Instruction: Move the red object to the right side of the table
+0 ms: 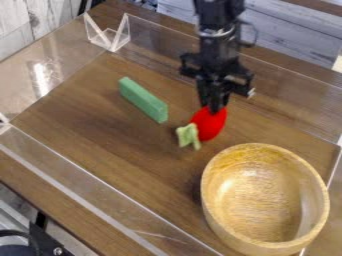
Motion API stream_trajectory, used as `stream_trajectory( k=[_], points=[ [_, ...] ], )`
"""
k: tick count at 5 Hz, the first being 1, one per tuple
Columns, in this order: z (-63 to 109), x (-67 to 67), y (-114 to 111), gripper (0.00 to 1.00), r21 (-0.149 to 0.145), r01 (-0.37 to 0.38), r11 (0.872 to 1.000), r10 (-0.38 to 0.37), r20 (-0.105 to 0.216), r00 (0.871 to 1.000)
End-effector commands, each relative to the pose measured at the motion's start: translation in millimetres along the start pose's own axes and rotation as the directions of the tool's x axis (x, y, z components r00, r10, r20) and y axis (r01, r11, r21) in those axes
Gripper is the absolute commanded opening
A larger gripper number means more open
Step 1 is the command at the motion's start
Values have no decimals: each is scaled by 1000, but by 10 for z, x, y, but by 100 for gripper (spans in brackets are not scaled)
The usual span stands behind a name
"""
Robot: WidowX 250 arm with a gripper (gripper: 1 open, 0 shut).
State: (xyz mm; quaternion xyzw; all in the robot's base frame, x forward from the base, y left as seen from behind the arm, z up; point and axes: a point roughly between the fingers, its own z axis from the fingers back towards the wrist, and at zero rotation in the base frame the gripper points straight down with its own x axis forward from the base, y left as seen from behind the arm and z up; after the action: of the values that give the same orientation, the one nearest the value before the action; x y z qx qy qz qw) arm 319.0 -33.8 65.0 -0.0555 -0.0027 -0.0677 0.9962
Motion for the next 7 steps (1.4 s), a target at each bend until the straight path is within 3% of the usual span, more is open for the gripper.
stream_trajectory(
  k=[1,2,3,4,7],
  points=[
    [171,344,-288,0,38,52,998,-54,63,997],
    [142,573,-561,0,46,92,995,-96,70,993],
    [170,635,-535,0,73,157,985,-162,63,985],
    [105,632,-510,0,89,225,970,-229,44,972],
    [-55,682,-805,0,123,265,956,-266,-9,964]
  ],
)
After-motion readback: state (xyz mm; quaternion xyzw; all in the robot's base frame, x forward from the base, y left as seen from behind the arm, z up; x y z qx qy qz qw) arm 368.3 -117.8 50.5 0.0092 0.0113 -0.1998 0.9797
